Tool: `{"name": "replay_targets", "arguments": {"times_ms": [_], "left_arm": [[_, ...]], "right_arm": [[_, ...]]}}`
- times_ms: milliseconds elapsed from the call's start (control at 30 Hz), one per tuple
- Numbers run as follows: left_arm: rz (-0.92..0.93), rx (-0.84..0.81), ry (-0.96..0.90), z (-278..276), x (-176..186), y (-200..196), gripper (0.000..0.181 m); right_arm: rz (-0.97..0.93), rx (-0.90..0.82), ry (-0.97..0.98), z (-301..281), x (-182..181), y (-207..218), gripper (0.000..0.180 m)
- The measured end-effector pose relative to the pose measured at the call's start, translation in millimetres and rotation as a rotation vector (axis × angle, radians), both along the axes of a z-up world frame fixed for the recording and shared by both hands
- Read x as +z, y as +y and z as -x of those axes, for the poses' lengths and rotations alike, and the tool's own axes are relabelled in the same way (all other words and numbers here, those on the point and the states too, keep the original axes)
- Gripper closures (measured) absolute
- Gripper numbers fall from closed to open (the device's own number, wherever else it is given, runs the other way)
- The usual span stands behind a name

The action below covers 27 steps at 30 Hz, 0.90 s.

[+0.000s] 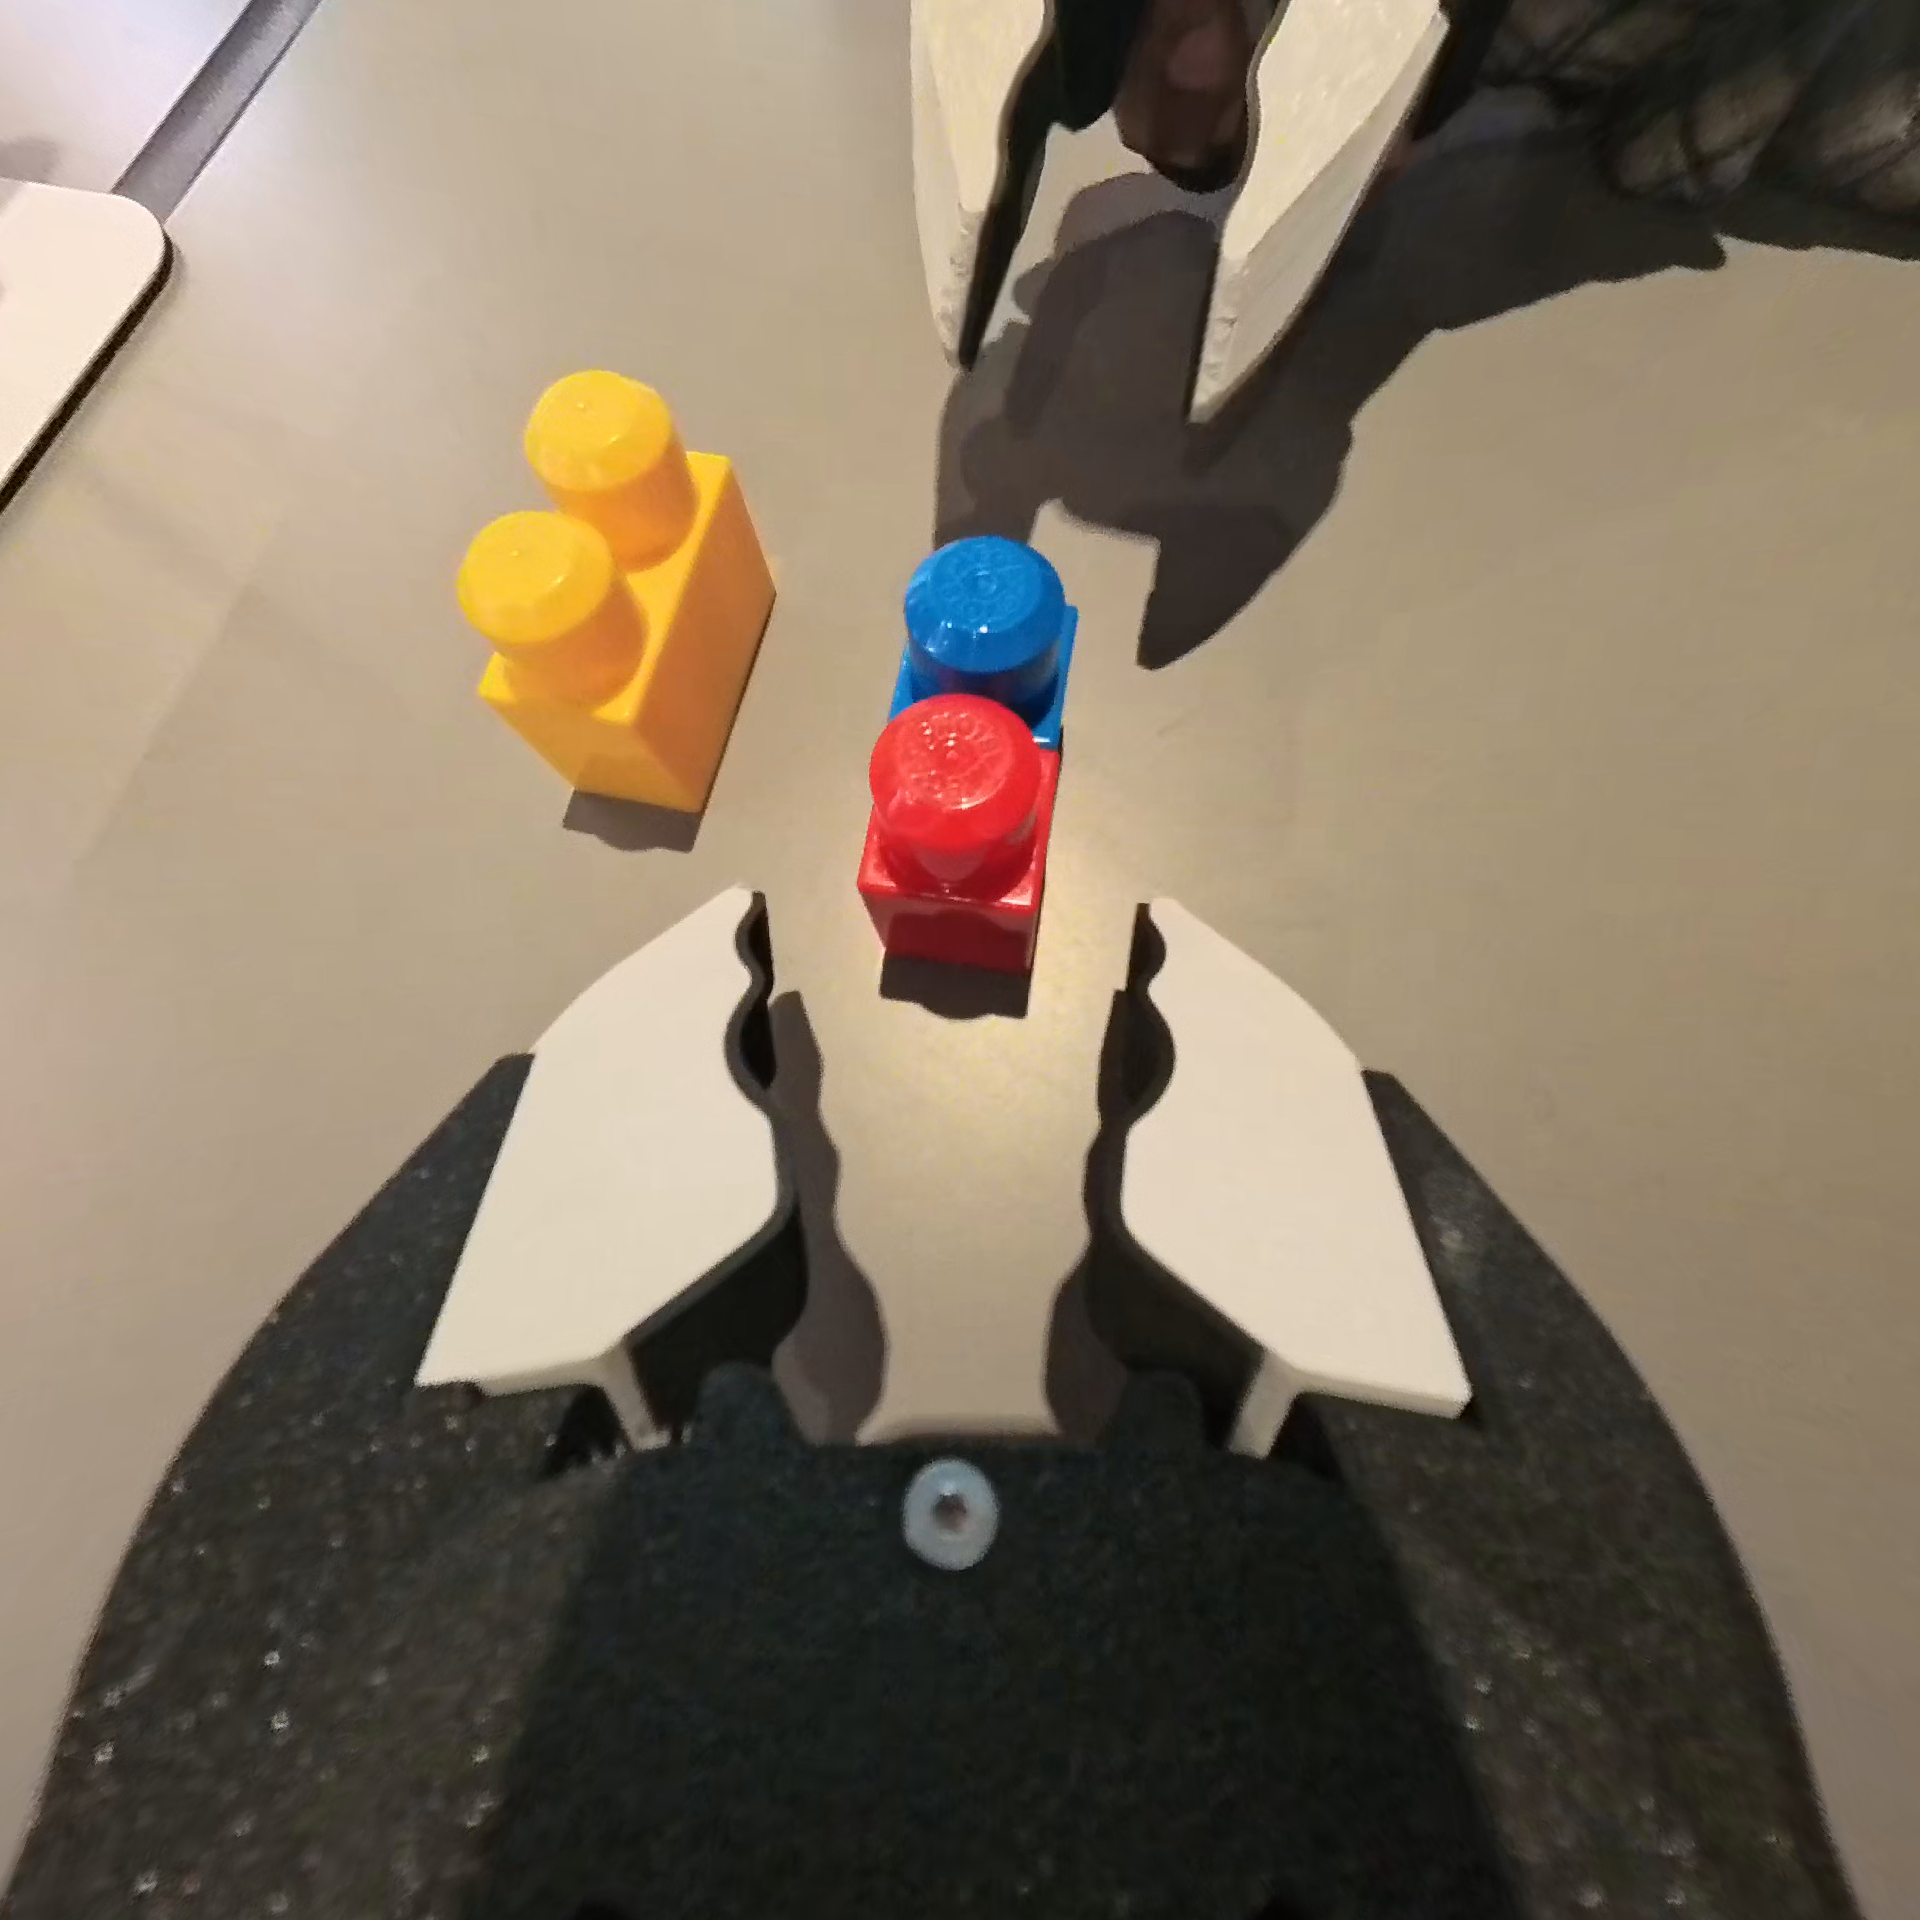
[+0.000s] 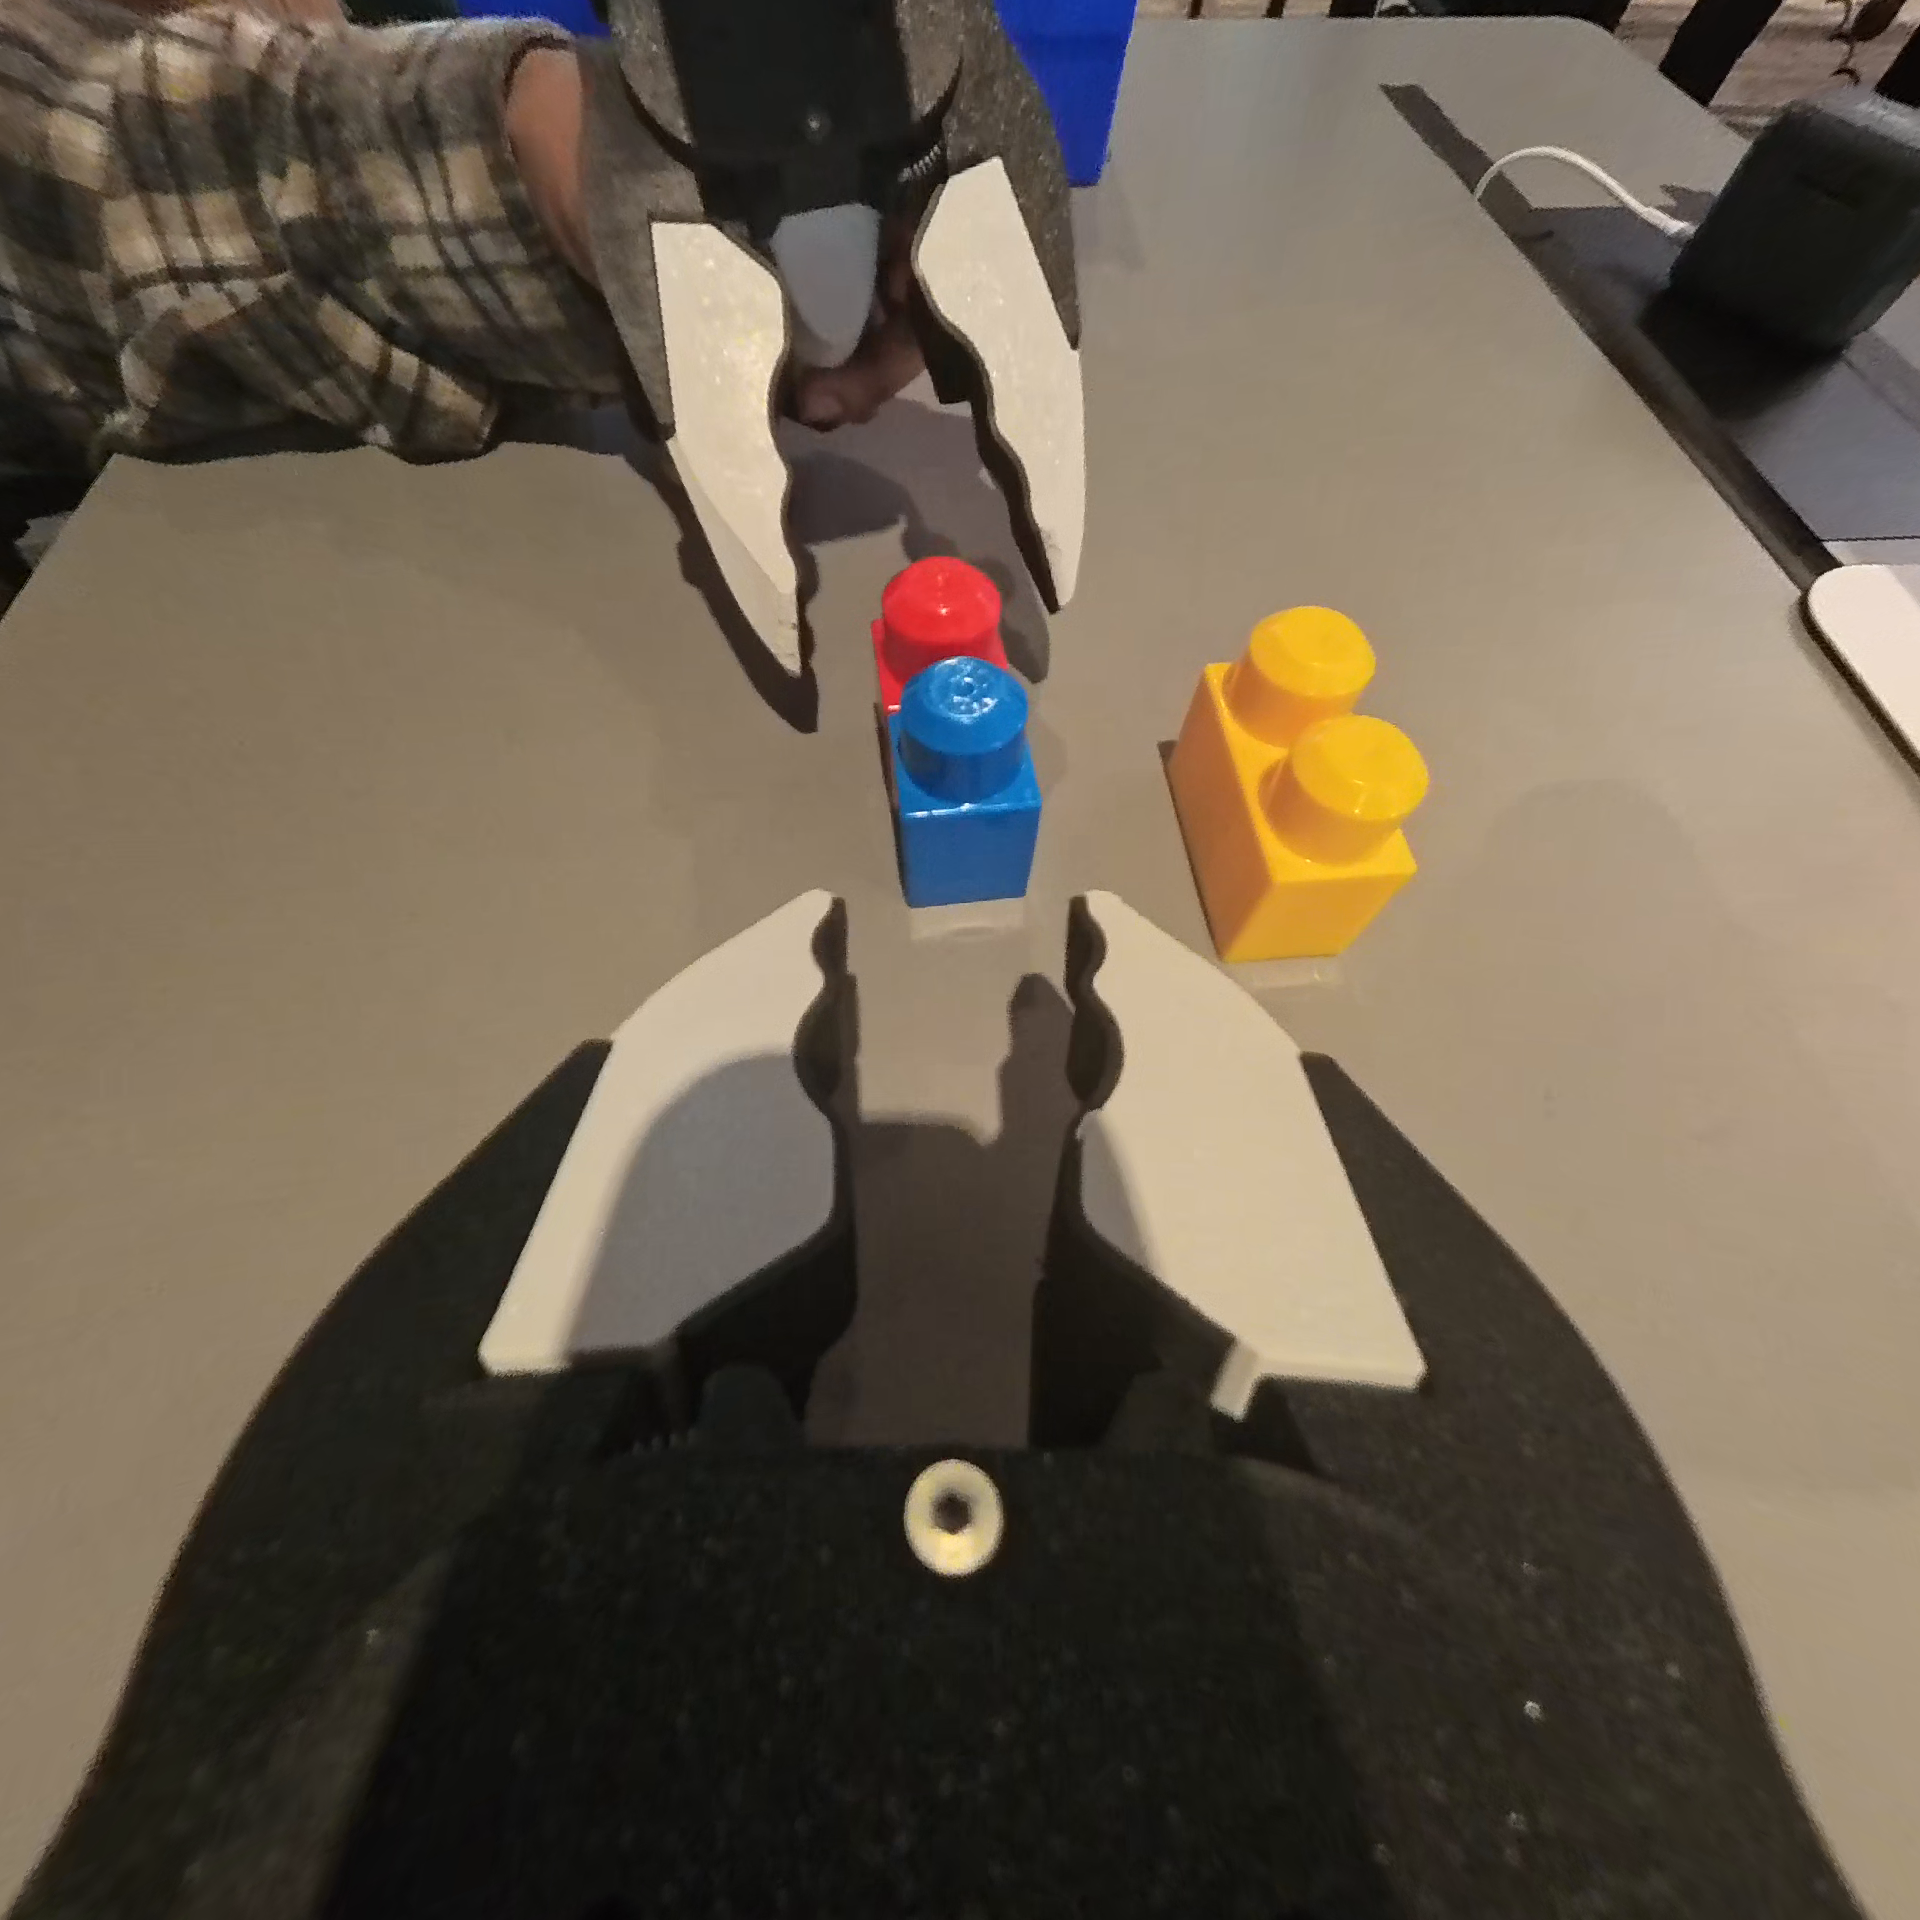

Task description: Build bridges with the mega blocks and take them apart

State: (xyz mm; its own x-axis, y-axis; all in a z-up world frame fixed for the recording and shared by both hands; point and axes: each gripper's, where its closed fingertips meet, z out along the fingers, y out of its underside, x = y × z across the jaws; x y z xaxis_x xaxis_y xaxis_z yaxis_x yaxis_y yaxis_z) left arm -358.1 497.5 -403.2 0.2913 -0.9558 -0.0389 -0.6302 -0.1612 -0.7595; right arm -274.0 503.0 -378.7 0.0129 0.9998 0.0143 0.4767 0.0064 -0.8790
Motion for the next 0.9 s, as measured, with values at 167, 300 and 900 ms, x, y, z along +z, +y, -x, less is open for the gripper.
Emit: {"name": "replay_targets", "arguments": {"times_ms": [167, 300, 900], "left_arm": [[-0.02, -0.002, -0.009, 0.3, 4.2, -1.0, 0.115], [-0.039, 0.002, -0.022, 3.4, 8.6, -1.1, 0.115], [-0.096, 0.024, -0.089, 3.9, 22.6, 1.1, 0.115]], "right_arm": [[0.002, -0.033, 0.039, -2.3, 6.3, 5.2, 0.138], [0.003, -0.081, 0.071, -7.1, 11.0, 12.0, 0.135], [0.03, -0.159, 0.106, -7.5, 10.3, 21.0, 0.126]]}}
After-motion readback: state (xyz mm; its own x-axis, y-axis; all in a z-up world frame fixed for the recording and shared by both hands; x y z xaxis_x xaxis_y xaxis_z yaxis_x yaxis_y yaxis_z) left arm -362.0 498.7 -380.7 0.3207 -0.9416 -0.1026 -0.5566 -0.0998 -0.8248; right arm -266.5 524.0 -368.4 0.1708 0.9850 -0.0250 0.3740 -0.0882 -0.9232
